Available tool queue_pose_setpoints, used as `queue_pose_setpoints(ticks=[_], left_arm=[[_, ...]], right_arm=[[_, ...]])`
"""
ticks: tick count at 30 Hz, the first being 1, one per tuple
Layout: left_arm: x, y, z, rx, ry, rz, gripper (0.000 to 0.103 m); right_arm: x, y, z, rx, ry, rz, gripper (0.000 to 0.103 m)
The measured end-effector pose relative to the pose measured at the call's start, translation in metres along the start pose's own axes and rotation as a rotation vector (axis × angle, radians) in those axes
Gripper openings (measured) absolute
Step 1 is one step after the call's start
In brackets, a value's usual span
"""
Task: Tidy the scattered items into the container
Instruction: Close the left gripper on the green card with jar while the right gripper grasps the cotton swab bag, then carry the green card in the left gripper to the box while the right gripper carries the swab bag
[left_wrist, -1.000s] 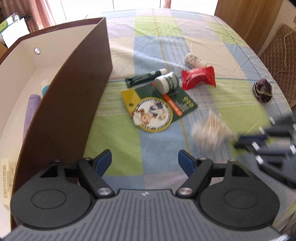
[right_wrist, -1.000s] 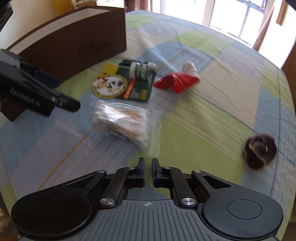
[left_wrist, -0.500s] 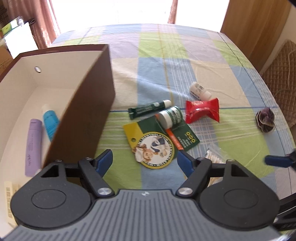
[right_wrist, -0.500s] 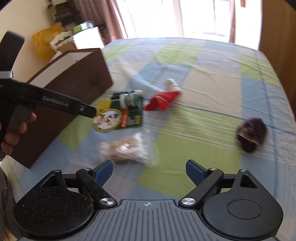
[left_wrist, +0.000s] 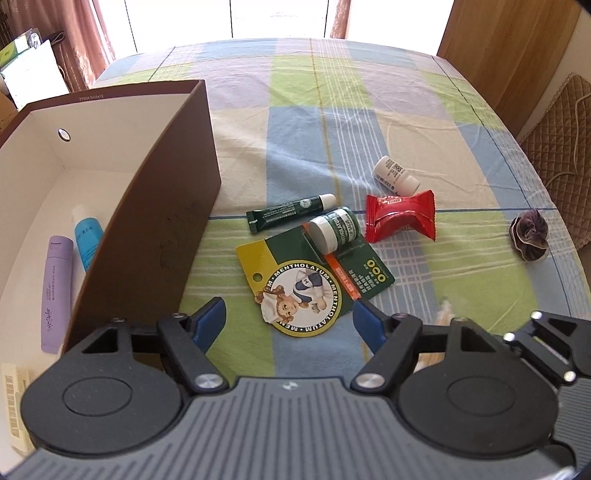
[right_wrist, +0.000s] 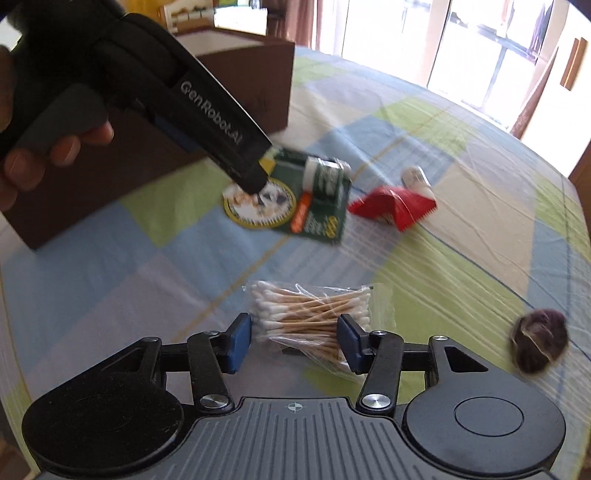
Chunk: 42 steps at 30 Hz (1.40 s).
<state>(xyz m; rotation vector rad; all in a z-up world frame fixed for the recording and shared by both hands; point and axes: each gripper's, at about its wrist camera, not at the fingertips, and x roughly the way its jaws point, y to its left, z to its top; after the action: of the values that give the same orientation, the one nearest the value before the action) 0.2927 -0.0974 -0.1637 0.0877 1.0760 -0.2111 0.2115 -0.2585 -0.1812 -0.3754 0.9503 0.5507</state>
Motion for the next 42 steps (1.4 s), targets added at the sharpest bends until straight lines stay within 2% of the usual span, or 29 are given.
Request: queue_pose_setpoints(ticks=[2,7,11,14,16,18,19,23,26,28,29,30,34,39,42], left_arm=[[0.004,-0.001,0.002,-0.002,0.006,-0.011,0.073],[0.014,-0.007,0.013,-0.013,0.005,-0.031,0.073],[0.03,-0.014,0.028,-0.061,0.002,-0.047,0.073],[0.046,-0.018,0.04,-0.115,0.006,-0.055,0.073],[0.056,-0.021,0.046,-0.134,0.011,-0.052,0.066],[0.067,-0.022,0.048,-0.145,0.029,-0.042,0.04],[0.07,-0.021,0.047,-0.148,0.032,-0.046,0.037],[0.064,-0.018,0.035,-0.117,0.011,-0.037,0.033],[0.052,-0.014,0.016,-0.102,0.016,-0.067,0.032],[0.042,-0.012,0.0,-0.073,0.026,-0.093,0.032],[0.036,-0.012,-0.009,-0.055,0.032,-0.103,0.032],[0.03,-0.011,-0.018,-0.044,0.038,-0.111,0.033],[0.015,-0.007,-0.04,-0.055,0.044,-0.117,0.033],[0.019,-0.009,-0.036,-0.091,0.035,-0.115,0.033],[0.018,-0.012,-0.036,-0.076,0.026,-0.102,0.031]], right_arm=[[-0.006,-0.008,-0.008,0.024,0.04,-0.033,0.054],[-0.021,-0.038,-0.026,0.192,0.045,-0.071,0.054],[-0.032,-0.061,-0.04,0.328,0.046,-0.1,0.054],[-0.032,-0.061,-0.04,0.323,0.037,-0.11,0.054],[-0.031,-0.061,-0.039,0.32,0.035,-0.107,0.058],[-0.031,-0.061,-0.039,0.316,0.033,-0.105,0.06],[-0.031,-0.061,-0.039,0.314,0.032,-0.104,0.06],[-0.03,-0.061,-0.038,0.307,0.028,-0.099,0.06],[-0.03,-0.06,-0.037,0.302,0.035,-0.093,0.06],[-0.033,-0.06,-0.038,0.306,0.035,-0.088,0.074],[-0.035,-0.059,-0.038,0.312,0.029,-0.086,0.095],[-0.038,-0.059,-0.039,0.319,0.023,-0.084,0.097],[-0.046,-0.059,-0.041,0.353,0.006,-0.087,0.097],[-0.048,-0.066,-0.043,0.433,0.011,-0.114,0.097],[-0.049,-0.073,-0.046,0.528,0.012,-0.078,0.097]])
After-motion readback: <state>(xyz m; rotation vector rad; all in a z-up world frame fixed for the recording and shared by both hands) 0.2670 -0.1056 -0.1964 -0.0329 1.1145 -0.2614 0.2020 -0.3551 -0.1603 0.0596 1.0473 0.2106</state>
